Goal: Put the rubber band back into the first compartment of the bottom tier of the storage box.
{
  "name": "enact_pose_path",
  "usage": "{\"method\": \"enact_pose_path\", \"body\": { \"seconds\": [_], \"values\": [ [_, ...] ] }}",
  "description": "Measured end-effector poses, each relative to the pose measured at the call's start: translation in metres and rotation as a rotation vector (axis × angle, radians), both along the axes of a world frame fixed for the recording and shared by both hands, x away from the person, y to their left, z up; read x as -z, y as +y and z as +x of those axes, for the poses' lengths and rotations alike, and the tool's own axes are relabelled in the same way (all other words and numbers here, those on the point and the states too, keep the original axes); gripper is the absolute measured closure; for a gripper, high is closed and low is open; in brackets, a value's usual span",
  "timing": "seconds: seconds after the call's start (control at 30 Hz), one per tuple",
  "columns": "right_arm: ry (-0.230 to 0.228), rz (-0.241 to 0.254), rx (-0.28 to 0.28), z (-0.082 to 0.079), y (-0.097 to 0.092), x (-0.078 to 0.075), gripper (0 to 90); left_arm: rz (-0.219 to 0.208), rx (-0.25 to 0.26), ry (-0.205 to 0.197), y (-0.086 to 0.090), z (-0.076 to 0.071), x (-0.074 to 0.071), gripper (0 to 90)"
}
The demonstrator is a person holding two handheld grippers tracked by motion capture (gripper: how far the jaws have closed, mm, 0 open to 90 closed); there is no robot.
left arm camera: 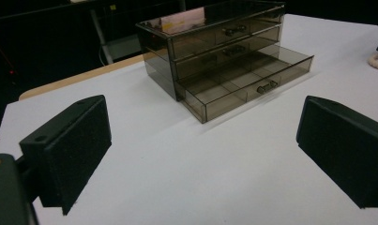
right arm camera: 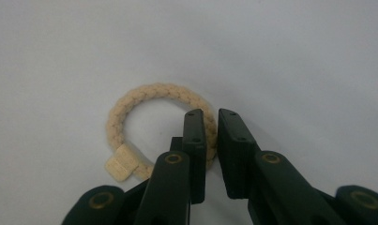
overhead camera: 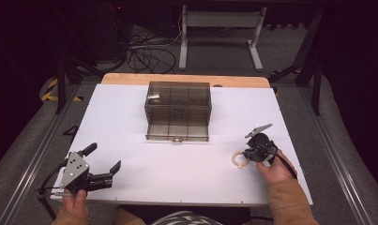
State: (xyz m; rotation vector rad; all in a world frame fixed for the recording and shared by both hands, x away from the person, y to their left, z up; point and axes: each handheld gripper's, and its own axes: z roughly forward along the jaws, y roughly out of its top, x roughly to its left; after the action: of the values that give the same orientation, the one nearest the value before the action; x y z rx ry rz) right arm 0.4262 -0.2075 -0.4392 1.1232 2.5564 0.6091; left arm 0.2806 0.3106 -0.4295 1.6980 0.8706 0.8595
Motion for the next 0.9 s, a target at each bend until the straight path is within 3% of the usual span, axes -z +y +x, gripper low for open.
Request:
{"method": "enact_pose_path", "body": {
  "seconds": [0.9],
  "values": [
    [-0.012,0.000,0.021,-0.0018,0.0024,-0.0013,85.5,-0.003,-0.004,-0.004,0.0004,-0.0005,-0.0003,4.0]
  ]
}}
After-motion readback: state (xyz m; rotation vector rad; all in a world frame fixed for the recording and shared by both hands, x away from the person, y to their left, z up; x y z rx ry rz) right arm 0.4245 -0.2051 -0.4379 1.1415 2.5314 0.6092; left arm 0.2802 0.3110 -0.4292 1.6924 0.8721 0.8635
